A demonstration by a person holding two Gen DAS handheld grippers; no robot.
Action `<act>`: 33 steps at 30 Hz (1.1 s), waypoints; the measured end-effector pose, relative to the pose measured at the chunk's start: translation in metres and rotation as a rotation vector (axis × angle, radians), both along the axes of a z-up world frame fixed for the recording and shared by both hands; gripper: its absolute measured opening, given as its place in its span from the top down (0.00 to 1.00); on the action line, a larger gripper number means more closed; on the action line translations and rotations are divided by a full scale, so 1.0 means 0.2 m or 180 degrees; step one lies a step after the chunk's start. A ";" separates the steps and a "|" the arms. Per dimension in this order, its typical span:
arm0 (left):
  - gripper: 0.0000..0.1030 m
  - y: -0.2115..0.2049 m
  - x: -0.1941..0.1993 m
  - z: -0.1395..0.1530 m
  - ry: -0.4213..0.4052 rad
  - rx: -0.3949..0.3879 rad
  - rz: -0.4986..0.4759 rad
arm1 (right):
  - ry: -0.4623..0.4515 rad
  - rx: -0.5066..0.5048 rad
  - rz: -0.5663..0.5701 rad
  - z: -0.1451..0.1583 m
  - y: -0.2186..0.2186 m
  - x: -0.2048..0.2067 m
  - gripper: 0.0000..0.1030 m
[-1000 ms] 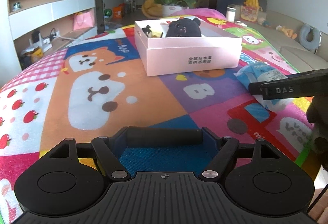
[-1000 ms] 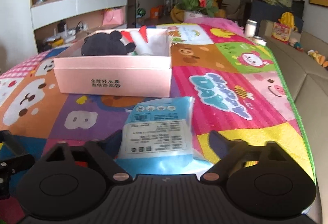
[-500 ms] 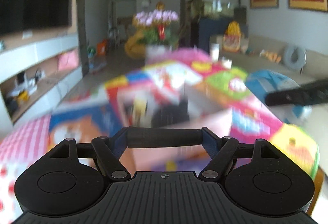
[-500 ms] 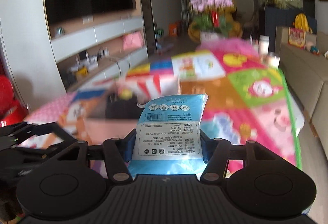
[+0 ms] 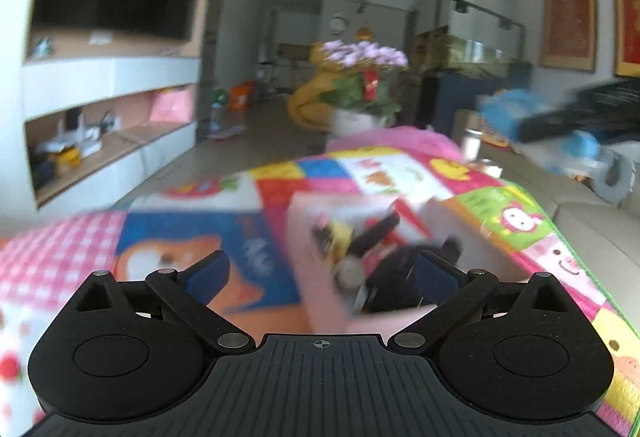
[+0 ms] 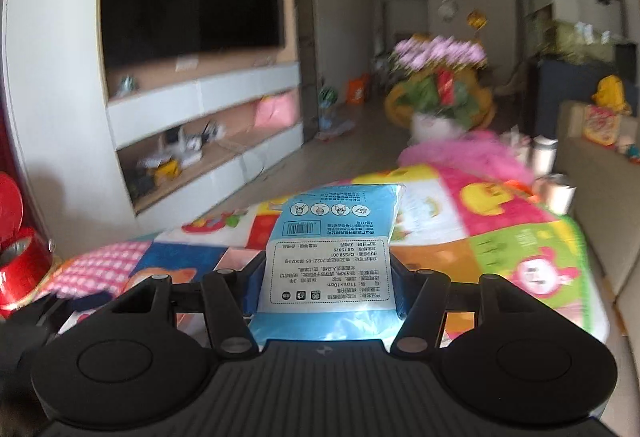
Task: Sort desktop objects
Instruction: 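Lower the wipes packet and black cylinder into the pink box and open both grippers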
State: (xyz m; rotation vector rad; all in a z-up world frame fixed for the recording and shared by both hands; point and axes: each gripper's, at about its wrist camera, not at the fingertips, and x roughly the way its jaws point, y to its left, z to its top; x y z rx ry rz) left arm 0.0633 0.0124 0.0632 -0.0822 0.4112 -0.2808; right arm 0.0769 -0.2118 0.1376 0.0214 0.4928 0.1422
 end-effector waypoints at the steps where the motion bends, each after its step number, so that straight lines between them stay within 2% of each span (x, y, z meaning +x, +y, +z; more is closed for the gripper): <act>1: 0.01 0.02 0.00 -0.03 0.0053 -0.0031 0.0030 | 0.0084 -0.0020 0.0034 -0.03 0.03 0.08 0.43; 3: 0.01 0.03 0.03 -0.08 0.0194 0.0016 0.0040 | 0.0342 -0.0060 0.0064 -0.12 0.09 0.27 0.43; 6: 0.01 0.04 0.05 -0.12 0.0333 0.0085 0.0014 | 0.0733 -0.0179 -0.0003 -0.29 0.16 0.43 0.43; 7: 0.01 0.05 0.05 -0.12 0.0366 0.0055 -0.0009 | 0.0837 -0.0237 0.0001 -0.34 0.17 0.45 0.42; 8: 0.01 0.06 0.05 -0.12 0.0395 0.0011 -0.0030 | 0.0918 -0.0277 0.0017 -0.37 0.17 0.46 0.35; 10: 0.01 0.07 0.05 -0.13 0.0455 -0.0037 -0.0049 | 0.0925 -0.0293 -0.0017 -0.39 0.14 0.45 0.21; 14: 0.00 0.08 0.05 -0.16 0.0536 -0.0081 -0.0072 | 0.0639 -0.0320 -0.0156 -0.32 0.08 0.37 0.20; 15: 0.00 0.08 0.05 -0.17 0.0554 -0.0092 -0.0071 | 0.0518 -0.0381 -0.0234 -0.31 0.06 0.36 0.22; 17: 0.00 0.08 0.05 -0.17 0.0580 -0.0114 -0.0073 | 0.0372 -0.0688 -0.0417 -0.29 0.07 0.35 0.64; 18: 0.00 0.08 0.05 -0.17 0.0584 -0.0126 -0.0078 | 0.0367 -0.0748 -0.0460 -0.29 0.07 0.37 0.69; 21: 0.00 0.08 0.05 -0.17 0.0564 -0.0149 -0.0101 | 0.0531 -0.0586 -0.0488 -0.34 0.06 0.45 0.73; 23: 0.00 0.09 0.04 -0.16 0.0543 -0.0168 -0.0096 | 0.0650 -0.0426 -0.0514 -0.40 0.06 0.49 0.80; 25: 0.00 0.09 0.04 -0.16 0.0541 -0.0209 -0.0080 | 0.0699 -0.0094 -0.0527 -0.43 0.05 0.48 0.88; 28: 0.00 0.11 0.05 -0.16 0.0562 -0.0274 -0.0053 | 0.0806 0.0452 -0.0274 -0.42 0.05 0.45 0.87; 29: 0.00 0.11 0.05 -0.16 0.0565 -0.0278 -0.0041 | 0.0815 0.0479 -0.0276 -0.42 0.05 0.45 0.87; 33: 0.00 0.12 0.05 -0.16 0.0567 -0.0273 0.0000 | 0.0763 0.0222 -0.0258 -0.46 0.07 0.39 0.85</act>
